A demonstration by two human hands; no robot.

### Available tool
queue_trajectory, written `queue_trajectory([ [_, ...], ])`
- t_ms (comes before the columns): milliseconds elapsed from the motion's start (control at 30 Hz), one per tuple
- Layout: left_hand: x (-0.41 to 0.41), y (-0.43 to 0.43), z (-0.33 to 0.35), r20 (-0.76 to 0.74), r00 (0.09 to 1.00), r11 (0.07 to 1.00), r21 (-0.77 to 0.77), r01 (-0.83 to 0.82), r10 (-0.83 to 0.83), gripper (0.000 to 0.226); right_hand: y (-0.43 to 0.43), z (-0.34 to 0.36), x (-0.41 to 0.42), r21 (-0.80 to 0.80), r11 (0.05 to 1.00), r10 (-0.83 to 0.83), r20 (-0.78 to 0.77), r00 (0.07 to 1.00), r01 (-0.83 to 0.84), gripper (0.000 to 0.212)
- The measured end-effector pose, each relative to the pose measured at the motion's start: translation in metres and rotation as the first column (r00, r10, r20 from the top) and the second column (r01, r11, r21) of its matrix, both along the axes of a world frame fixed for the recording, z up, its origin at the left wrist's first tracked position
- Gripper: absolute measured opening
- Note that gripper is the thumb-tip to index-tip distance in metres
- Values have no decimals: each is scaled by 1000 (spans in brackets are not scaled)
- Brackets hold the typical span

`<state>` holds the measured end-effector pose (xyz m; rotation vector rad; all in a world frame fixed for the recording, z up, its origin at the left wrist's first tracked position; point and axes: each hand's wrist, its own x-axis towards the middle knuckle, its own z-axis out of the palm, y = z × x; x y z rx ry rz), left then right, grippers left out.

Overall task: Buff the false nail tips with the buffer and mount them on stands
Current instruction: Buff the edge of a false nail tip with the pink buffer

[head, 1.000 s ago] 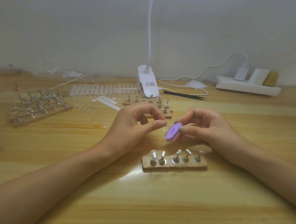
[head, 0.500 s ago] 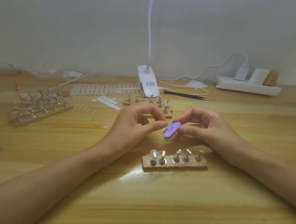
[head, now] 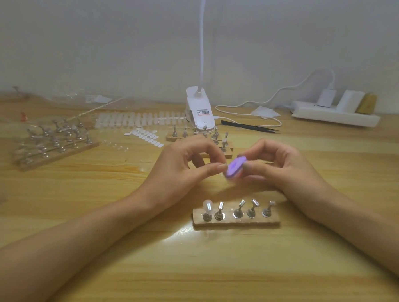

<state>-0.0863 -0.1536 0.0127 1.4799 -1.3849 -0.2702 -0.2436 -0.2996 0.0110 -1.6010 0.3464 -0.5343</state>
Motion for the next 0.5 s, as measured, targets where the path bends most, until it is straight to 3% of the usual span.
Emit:
queue_trajectory([
  [67,0,0,0,-4,1000,1000,-2,-6,6,15,-2,1,0,61,996,-62,49,997,59,17],
  [200,1,-1,-1,27,1000,1000,-16,-1,1,13,1,0,0,-30,996,78,-23,997,-79,15],
  [300,1,-1,-1,32,999,1000,-19,15,-15,12,-3,1,0,57,998,-39,39,998,37,19],
  [400,1,-2,-1,44,999,1000,-18,23,-22,10,-2,0,0,-3,997,78,-40,996,-79,16],
  [500,1,-2,-1,39,999,1000,-11,27,-27,12,-4,0,1,51,999,-12,15,1000,12,19],
])
